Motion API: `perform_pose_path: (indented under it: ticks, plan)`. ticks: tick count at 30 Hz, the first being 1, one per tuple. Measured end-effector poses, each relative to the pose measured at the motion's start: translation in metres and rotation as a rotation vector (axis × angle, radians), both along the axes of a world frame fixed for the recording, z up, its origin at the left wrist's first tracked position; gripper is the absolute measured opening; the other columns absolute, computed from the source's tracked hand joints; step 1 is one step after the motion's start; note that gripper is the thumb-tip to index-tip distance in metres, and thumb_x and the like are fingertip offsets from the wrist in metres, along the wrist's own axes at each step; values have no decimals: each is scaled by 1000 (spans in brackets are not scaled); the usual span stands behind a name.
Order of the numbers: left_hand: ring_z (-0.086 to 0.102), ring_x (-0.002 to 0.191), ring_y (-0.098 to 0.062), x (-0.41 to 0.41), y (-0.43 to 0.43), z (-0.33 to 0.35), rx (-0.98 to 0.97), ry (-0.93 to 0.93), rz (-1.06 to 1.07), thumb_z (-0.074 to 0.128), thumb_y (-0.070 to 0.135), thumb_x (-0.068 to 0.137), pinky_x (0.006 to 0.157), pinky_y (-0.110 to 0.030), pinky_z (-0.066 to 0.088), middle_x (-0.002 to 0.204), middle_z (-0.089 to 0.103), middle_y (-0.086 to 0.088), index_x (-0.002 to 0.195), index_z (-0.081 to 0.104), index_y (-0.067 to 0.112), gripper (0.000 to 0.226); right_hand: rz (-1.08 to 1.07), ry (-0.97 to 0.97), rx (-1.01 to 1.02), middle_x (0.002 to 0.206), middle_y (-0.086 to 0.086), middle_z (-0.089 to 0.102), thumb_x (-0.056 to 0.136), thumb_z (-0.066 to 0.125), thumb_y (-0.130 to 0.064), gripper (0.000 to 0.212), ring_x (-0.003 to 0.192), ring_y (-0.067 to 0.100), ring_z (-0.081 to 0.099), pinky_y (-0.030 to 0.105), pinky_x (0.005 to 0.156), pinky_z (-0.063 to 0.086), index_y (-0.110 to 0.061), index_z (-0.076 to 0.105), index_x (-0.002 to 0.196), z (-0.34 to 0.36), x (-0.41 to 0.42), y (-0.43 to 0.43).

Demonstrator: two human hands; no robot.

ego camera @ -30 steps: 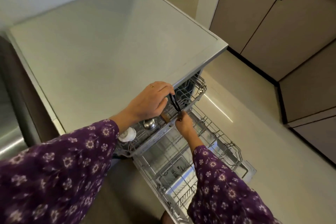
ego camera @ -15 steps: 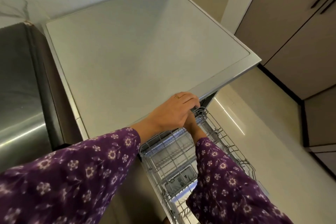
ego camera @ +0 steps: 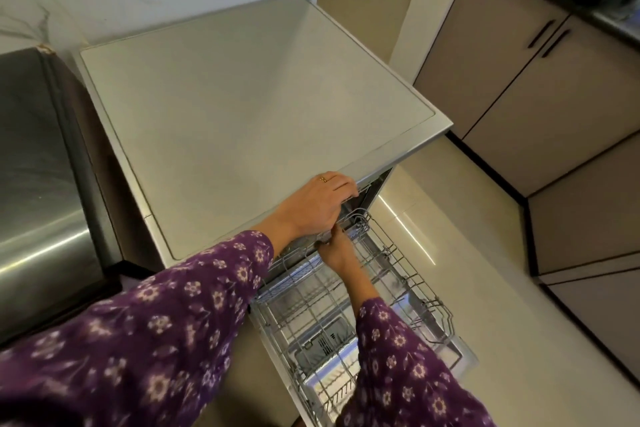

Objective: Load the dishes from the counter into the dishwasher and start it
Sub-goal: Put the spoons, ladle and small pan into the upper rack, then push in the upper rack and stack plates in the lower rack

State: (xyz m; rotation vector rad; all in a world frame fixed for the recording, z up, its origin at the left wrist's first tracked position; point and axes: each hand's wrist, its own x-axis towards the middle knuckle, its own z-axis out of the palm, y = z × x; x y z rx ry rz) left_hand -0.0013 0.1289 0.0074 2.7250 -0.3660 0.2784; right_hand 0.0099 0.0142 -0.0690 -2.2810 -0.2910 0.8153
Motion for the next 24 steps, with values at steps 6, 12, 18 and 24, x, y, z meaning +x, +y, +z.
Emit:
perform_pose_path:
  ticks: [6, 12, 18, 24]
  plan:
    - [55, 109, -21, -34, -4, 10, -140, -43, 195, 52, 13, 90, 99, -36, 41, 115, 62, -5, 115, 61, 10, 26, 165, -90, 24, 138, 9, 50, 91, 55, -20, 50, 121, 23, 52, 31, 98, 44, -8, 42, 138, 39, -66, -30]
    - [53, 106, -19, -171, 33, 17, -338, -50, 421, 53, 20, 91, 93, -28, 38, 112, 62, -3, 113, 61, 11, 25, 274, -206, 139, 127, 4, 57, 91, 57, -18, 43, 118, 19, 54, 26, 96, 43, -9, 49, 132, 76, -140, -7]
    - [48, 106, -11, -353, 98, 27, -338, -60, 714, 44, 27, 89, 96, -21, 35, 109, 61, 1, 112, 59, 14, 30, 424, -291, 264, 106, 9, 66, 81, 60, -19, 34, 97, 18, 61, 25, 88, 46, -4, 63, 111, 110, -221, 75]
    - [49, 104, -9, -526, 152, 35, -297, -129, 1023, 47, 30, 86, 96, -19, 35, 106, 57, 8, 109, 59, 17, 29, 453, -237, 395, 88, 6, 65, 86, 63, -10, 22, 84, 19, 63, 21, 77, 48, -3, 63, 107, 141, -308, 169]
